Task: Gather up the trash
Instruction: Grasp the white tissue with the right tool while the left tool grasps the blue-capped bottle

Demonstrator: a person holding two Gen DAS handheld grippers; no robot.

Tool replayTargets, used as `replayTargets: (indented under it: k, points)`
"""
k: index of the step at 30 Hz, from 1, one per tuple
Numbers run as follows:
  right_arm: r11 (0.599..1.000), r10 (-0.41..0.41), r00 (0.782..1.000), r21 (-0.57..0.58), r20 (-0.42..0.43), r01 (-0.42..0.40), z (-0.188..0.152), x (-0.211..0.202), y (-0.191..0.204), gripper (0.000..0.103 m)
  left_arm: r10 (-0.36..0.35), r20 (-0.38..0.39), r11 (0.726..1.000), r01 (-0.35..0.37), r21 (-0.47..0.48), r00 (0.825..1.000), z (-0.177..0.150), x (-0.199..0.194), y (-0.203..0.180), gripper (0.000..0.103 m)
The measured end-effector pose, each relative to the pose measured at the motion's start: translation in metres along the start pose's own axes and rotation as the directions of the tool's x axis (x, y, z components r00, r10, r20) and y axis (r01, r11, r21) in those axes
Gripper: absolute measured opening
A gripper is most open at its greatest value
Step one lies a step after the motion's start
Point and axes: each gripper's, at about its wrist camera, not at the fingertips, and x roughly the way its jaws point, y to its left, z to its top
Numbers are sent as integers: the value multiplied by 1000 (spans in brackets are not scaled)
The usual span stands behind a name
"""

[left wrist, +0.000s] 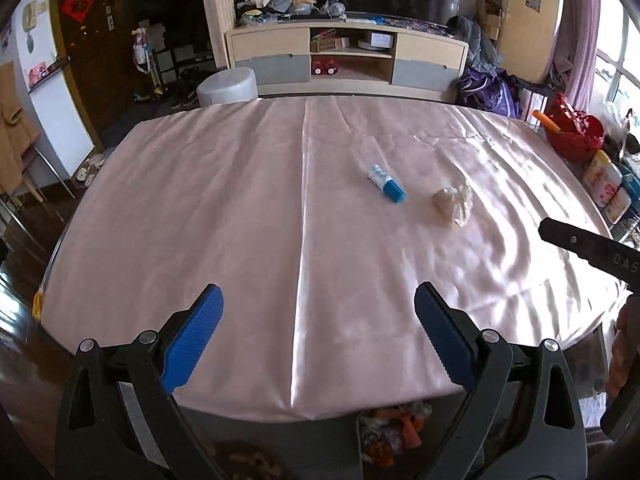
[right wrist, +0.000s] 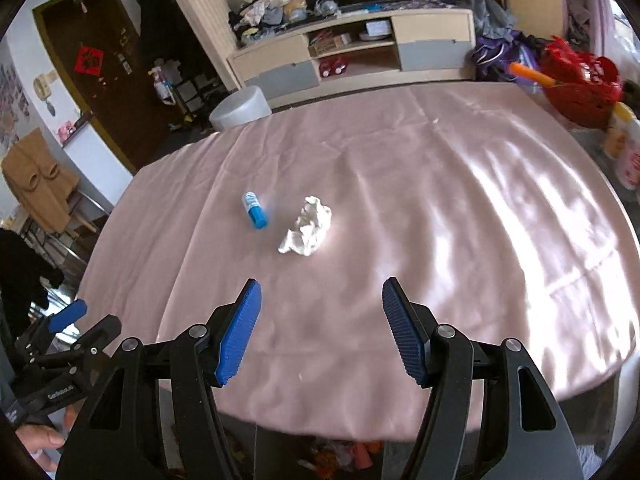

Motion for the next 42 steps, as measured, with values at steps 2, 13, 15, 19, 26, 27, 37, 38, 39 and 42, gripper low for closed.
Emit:
replayTargets:
  k: [2, 13, 15, 19, 26, 27, 37, 38, 39, 42]
  points:
    - [1000, 11, 1000, 1, -15, -11, 7, 11, 2, 64, 8, -10, 1000, -8, 0, 1000, 9, 13, -1, 91]
    - [999, 48, 994, -4, -103, -49, 31, 82, 17, 48, -18, -34, 1000, 18, 1, 999, 37, 65, -5, 91]
    - [999, 33, 992, -12, -119, -35, 31, 95, 18, 46, -22, -43, 1000, 22, 9, 999, 39, 73, -7, 90]
    - [1000, 10, 993, 0, -118, -10, 33, 111, 8, 26, -34, -52, 999, 35, 18, 998, 45, 95, -12, 90]
    - [1000, -18, 1000, -22, -13, 18, 51, 99, -14, 14, -65, -43, 997, 67, 30, 997, 59, 127, -29, 83]
    - [999, -23, 1000, -25, -2, 23, 53, 96, -17, 14, -62, -33, 998, 63, 28, 998, 62, 131, -31, 79]
    - [997, -36, 998, -72, 53, 39, 70, 82, -30, 14, -86, -35, 996, 86, 7, 996, 84, 167, -59, 64]
    - [996, -37, 998, -78, 52, 41, 71, 83, -31, 14, -88, -38, 996, 88, 10, 995, 85, 169, -62, 61]
    - [996, -38, 998, -83, 53, 42, 73, 84, -29, 14, -91, -44, 996, 91, 16, 995, 86, 172, -65, 53]
    - [995, -36, 998, -93, 57, 41, 73, 82, -29, 14, -63, -43, 997, 65, 43, 997, 88, 178, -74, 34]
